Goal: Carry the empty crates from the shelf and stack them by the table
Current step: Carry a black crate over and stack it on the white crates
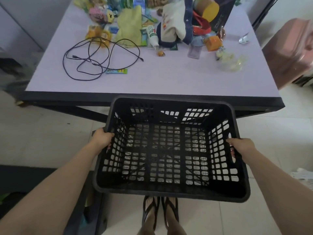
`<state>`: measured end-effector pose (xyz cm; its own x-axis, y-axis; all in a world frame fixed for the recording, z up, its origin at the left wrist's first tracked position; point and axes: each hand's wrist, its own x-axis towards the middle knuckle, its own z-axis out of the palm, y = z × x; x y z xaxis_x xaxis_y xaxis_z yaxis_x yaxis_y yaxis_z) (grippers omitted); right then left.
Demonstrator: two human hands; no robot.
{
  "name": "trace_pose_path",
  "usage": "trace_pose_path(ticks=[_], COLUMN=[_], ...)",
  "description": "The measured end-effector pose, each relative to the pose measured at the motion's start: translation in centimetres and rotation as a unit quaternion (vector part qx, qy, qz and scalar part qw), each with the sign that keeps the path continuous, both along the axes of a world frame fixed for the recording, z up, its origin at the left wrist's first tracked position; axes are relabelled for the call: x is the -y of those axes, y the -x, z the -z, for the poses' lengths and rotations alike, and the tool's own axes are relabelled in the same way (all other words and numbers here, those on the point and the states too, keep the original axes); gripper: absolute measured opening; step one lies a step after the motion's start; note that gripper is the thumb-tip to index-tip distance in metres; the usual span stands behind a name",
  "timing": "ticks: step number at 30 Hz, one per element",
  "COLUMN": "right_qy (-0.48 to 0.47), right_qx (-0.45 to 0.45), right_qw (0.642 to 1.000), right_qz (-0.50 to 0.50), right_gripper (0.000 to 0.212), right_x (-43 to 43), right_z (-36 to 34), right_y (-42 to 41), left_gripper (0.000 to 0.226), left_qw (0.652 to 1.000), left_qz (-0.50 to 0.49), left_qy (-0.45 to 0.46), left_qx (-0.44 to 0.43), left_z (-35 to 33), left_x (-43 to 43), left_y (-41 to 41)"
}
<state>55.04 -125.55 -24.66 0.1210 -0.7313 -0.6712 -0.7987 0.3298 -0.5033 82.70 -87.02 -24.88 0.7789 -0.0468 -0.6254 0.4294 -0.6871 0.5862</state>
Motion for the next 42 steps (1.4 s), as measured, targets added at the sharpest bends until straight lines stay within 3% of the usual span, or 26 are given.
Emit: trace_pose_path(ticks=[7,13,18,21,24,28,31,35,38,42], right_qy=[-0.012,-0.008,0.009,0.069,0.131,0.214,0.279,0.253,0.266,0.227], right_qx=[-0.033,-0.024,-0.032,-0.079,-0.134,-0.154,-0.164,-0.077,-0.015,0.024], right_qw=[0.999,1.000,0.999,0.993,0.967,0.927,0.879,0.862,0.824,0.775], right_qz=[-0.007,-0.006,0.010,-0.055,-0.172,-0.268,-0.351,-0.432,-0.500,-0.589], right_gripper=[0.023,0.021,0.024,0.034,0.037,0.054,0.054,0.062,0.072,0.068], right_x=[0.0,-0.2,-1.0,-1.5,-2.5,-4.6,-5.6,-6.5,-7.8,-11.8], right_z=[-0.3,-0.3,-0.4,-0.9,-2.5,-4.4,-5.5,-7.4,-8.2,-8.8], right_y=[-0.5,-0.1,0.1,0.2,0.3,0.2,0.1,0.7,1.3,2.4], left_gripper=[0.017,0.008,0.014,0.019,0.029,0.069,0.057,0.042,0.033,0.032], left_qw=[0.999,0.999,0.997,0.991,0.987,0.977,0.969,0.957,0.967,0.969], left_qz=[-0.011,0.019,0.050,0.108,0.125,0.111,0.131,0.149,0.098,0.072], left_qy=[-0.007,-0.006,-0.034,-0.073,-0.096,-0.145,-0.131,-0.129,-0.105,-0.134], left_qx=[-0.040,-0.032,-0.038,-0.024,-0.004,0.110,0.160,0.211,0.209,0.195], left_z=[1.0,0.7,0.0,-0.8,-1.6,-3.3,-4.9,-7.3,-8.1,-9.0], left_x=[-1.6,-2.0,-1.7,-1.9,-1.4,-0.3,-0.5,-1.9,-4.7,-10.6], left_y=[0.1,0.0,-0.1,-0.2,-0.1,1.4,3.5,8.3,13.4,21.9])
